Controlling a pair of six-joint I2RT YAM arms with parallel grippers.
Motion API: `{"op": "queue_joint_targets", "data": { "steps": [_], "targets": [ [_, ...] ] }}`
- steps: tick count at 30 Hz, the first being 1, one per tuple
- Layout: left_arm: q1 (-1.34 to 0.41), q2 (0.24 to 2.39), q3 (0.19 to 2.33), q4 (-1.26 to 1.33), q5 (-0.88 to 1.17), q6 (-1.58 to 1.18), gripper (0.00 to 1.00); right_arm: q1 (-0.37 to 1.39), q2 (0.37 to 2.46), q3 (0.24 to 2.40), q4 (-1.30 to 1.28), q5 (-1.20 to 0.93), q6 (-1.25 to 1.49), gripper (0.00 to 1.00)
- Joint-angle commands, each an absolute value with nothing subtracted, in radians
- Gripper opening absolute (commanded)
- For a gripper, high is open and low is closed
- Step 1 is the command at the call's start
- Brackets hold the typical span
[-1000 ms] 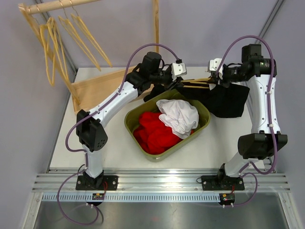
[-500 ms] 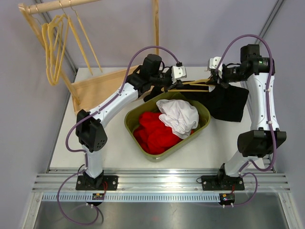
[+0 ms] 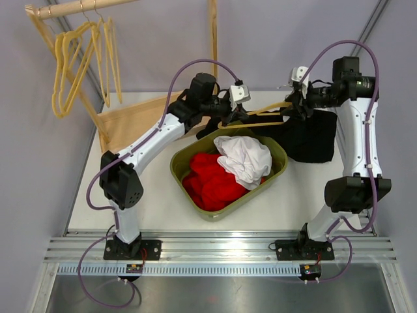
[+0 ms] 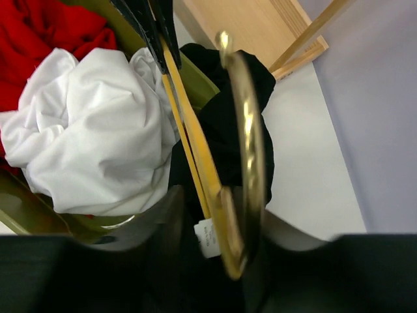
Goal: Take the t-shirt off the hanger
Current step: Remove the tshirt from the hanger
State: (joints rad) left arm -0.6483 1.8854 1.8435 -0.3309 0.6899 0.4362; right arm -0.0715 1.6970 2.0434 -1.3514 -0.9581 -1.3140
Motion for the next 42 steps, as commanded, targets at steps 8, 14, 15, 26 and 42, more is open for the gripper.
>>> {"op": "queue_joint_targets", "data": {
  "steps": [8, 14, 15, 26, 42],
  "targets": [
    [-0.520, 1.724, 1.741, -0.124, 0.775, 0.282, 0.00, -0.235, 1.770, 2.146, -1.470, -1.105, -1.230, 0.74],
    [-0.494, 1.661, 1.715, -0.130, 0.813, 0.270, 0.00, -0.293, 1.763, 2.000, -1.346, -1.106, -1.255, 0.82],
    [-0.491, 1.654, 1.710, -0.127, 0.807, 0.246, 0.00, -0.299, 1.763, 1.988, -1.324, -1.127, -1.208, 0.82],
    [-0.471, 1.647, 1.700, -0.023, 0.755, -0.136, 0.00, -0.151, 1.484, 1.629, -0.739, -1.022, -0.394, 0.91],
    [-0.472, 1.624, 1.621, 0.068, 0.758, -0.337, 0.00, -0.012, 1.451, 1.522, -0.442, -0.501, -0.180, 0.78]
  ]
}}
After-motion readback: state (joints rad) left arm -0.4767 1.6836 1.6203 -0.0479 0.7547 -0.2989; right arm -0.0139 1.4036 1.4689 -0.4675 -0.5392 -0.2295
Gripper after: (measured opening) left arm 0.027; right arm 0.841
